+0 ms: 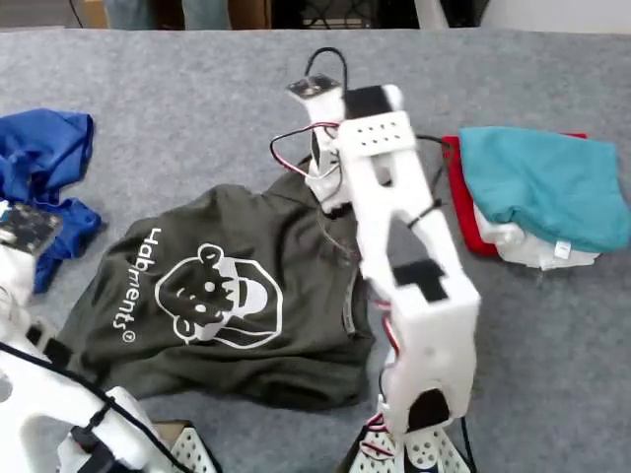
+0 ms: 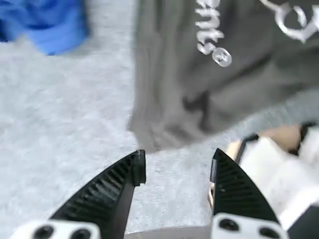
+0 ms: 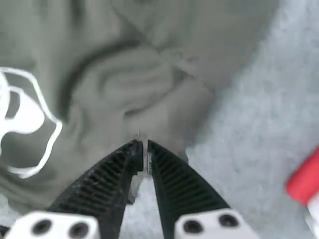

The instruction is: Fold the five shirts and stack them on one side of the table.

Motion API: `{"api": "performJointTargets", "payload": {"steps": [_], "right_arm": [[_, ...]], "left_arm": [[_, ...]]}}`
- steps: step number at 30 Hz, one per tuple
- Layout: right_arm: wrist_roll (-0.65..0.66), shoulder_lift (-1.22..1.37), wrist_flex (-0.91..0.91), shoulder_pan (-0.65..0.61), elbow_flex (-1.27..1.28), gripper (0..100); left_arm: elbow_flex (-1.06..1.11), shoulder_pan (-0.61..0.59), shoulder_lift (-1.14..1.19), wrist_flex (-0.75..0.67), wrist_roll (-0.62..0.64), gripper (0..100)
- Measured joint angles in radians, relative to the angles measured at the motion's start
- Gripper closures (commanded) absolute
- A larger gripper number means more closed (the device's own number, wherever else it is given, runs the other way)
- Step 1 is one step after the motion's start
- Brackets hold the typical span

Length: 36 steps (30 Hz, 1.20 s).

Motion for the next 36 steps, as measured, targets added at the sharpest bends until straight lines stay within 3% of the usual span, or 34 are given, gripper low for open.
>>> {"api": "performJointTargets", "payload": {"steps": [2,5,10,13,17,23,31,36], "right_arm": [[-0.002,0.095,0.0,0.009,-0.009,97.8],[-0.009,0.172,0.0,0.044,0.0,98.5],[-0.011,0.176,0.0,0.087,0.13,98.5],[-0.008,0.175,0.0,0.132,0.23,98.5],[0.083,0.121,0.0,0.209,0.376,98.5],[0.241,-0.031,0.0,0.354,0.517,98.4],[0.288,-0.157,0.0,0.387,0.514,98.4],[0.275,-0.161,0.0,0.387,0.379,98.4]], "left_arm": [[-0.018,0.115,0.0,-0.012,0.152,77],[0.0,0.339,0.0,-0.144,0.466,77],[0.242,0.681,0.044,-0.597,0.948,77],[0.408,0.81,0.143,-0.848,1.077,82],[0.477,0.876,0.292,-0.928,1.088,97],[0.476,0.891,0.427,-0.93,0.957,97],[0.474,0.959,0.399,-0.618,0.69,97],[0.543,0.988,0.348,-0.535,0.605,97]]}}
